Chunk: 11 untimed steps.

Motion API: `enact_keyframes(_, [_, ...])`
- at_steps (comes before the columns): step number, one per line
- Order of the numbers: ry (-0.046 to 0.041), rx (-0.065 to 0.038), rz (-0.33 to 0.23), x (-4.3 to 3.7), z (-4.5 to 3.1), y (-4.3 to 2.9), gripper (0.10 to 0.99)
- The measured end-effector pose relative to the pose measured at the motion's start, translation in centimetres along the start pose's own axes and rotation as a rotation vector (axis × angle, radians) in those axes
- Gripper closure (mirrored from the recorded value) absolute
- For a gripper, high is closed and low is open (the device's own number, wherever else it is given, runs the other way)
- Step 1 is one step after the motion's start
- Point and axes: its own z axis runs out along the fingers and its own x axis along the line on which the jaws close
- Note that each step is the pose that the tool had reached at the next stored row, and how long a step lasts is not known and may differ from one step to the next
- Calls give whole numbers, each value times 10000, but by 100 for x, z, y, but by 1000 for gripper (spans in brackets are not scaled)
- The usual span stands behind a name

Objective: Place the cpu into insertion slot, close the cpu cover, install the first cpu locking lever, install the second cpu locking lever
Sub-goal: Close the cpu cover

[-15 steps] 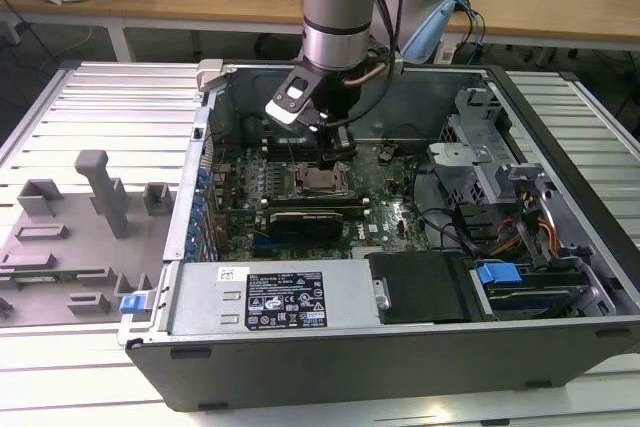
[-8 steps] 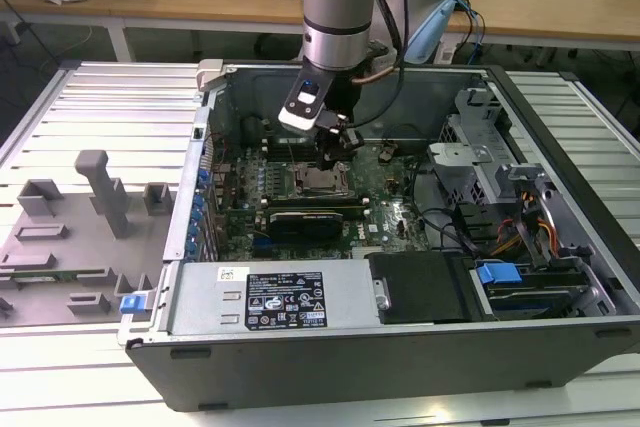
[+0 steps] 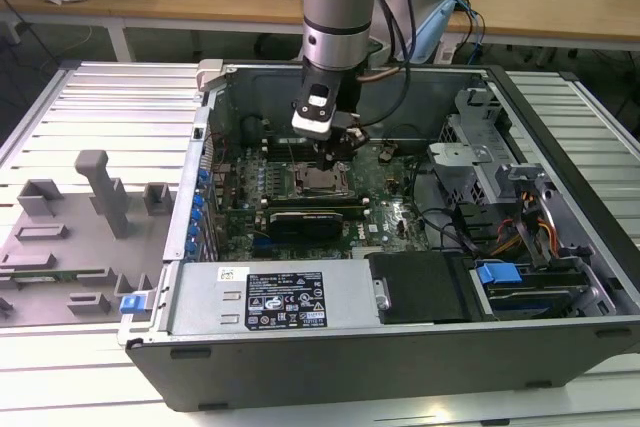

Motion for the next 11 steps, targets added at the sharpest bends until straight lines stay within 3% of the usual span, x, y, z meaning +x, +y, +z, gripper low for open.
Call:
enact_keyframes(4, [2,-5,-1254,0,3,1,980])
enact_keyframes(11, [-20,12,-2753,0,15,0,980])
